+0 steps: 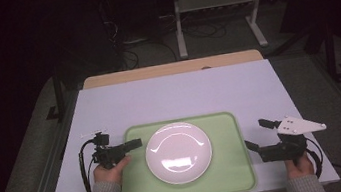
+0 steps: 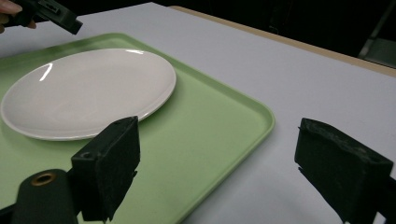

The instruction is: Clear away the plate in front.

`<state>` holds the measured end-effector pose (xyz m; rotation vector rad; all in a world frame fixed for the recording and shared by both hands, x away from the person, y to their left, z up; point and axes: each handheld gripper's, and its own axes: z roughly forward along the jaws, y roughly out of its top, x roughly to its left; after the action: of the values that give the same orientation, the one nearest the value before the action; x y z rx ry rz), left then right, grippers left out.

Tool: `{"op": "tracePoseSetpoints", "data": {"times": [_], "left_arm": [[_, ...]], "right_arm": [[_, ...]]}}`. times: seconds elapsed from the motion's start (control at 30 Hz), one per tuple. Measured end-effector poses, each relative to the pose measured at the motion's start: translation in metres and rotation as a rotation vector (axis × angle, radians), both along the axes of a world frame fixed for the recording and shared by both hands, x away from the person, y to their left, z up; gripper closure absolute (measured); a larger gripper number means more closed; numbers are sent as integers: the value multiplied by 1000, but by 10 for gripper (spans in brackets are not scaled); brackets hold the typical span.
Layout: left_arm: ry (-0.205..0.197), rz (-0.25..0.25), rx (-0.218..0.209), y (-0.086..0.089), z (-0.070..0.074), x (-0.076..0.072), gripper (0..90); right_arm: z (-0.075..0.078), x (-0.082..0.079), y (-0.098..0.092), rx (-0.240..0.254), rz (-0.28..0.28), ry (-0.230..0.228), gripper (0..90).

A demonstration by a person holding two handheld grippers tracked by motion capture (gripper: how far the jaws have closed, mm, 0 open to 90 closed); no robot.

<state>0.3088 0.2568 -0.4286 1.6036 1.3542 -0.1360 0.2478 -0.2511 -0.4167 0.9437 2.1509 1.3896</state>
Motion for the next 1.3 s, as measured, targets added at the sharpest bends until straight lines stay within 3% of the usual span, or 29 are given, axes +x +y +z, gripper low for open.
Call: {"op": "tracePoseSetpoints", "data": {"times": [0.13,0.57,0.8,1.17,1.3], "left_arm": [[-12,-26,26,-2,1,-1,605],[-127,-73,111,-2,10,-9,506],[-203,-105,146,-1,13,-13,442],[-341,-140,269,1,21,-25,364],[-383,-153,292,5,22,-29,349]], "right_arm": [[0,0,0,-2,-1,5,134],[-1,0,0,-8,-2,8,133],[-1,-1,-2,-11,-9,10,133],[-2,0,-3,-14,-20,15,134],[-3,0,-3,-18,-16,16,134]]}}
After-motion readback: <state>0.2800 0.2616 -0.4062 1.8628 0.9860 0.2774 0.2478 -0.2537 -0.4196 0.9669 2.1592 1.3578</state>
